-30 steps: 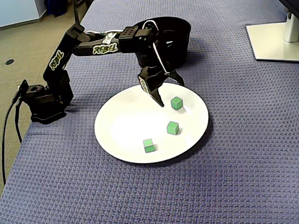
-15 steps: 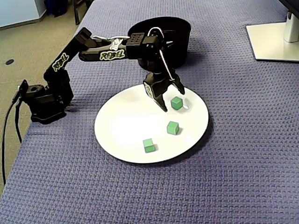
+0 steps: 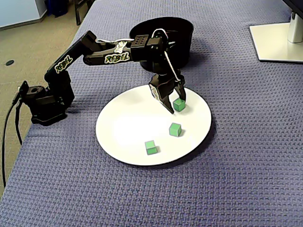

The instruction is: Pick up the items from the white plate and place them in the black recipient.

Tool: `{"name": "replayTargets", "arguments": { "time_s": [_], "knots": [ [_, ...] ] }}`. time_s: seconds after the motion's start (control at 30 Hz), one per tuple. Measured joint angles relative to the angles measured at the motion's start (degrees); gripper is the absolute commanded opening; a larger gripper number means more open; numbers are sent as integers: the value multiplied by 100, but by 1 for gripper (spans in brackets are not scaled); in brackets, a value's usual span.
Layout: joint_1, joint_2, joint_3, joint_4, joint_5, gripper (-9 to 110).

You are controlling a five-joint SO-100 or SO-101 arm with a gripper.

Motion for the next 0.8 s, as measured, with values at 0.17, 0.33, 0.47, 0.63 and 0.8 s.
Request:
{"name": "replayTargets", "arguments": {
  "time_s": [0.17, 0.33, 0.47, 0.63, 0.8],
  "knots": [
    [0, 79, 9, 264, 264, 0],
    [18, 1169, 580, 325, 712, 0],
    [105, 2777, 896, 413, 1345, 0],
    [-563, 4693, 343, 483, 1846, 0],
    [-2391, 4676, -967, 879, 1617, 0]
  ]
}}
